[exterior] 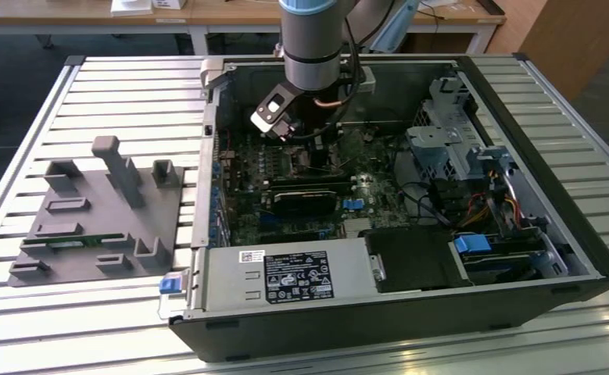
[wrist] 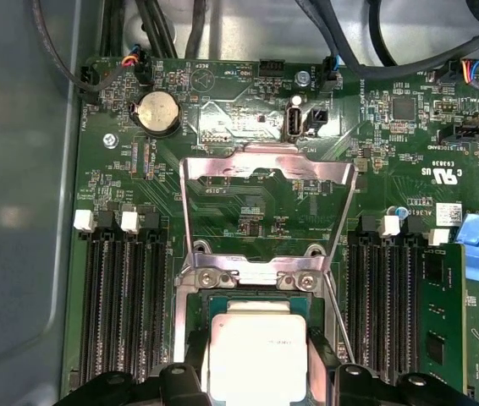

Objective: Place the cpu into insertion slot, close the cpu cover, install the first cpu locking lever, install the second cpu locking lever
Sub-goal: 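Place the cpu into insertion slot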

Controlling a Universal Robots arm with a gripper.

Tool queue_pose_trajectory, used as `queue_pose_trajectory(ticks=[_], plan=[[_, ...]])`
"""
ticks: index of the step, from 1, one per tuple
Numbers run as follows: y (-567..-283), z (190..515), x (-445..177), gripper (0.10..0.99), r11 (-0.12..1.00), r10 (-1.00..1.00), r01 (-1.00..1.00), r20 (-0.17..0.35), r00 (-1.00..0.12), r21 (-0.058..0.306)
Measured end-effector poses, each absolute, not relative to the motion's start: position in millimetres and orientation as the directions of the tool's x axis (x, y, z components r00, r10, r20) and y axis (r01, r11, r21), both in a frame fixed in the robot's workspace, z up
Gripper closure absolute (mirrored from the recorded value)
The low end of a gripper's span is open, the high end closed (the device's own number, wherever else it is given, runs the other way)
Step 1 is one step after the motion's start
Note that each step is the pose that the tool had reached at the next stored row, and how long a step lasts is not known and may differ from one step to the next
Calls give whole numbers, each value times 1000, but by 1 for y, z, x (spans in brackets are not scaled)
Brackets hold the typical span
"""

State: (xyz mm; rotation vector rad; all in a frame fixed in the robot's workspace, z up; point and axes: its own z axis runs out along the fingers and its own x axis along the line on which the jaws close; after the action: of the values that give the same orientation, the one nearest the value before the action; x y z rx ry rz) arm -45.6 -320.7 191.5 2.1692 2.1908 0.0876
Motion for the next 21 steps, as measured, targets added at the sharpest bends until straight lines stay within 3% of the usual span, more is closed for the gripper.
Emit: queue_pose_trajectory(ticks=[6, 7, 21], plan=[[-321, 191, -45, 537, 10, 1000, 997, 0, -10, 81], [-321, 191, -45, 475, 10, 1000, 997, 0, -10, 81], [-318, 189, -46, 475, 10, 1000, 997, -1, -10, 81]])
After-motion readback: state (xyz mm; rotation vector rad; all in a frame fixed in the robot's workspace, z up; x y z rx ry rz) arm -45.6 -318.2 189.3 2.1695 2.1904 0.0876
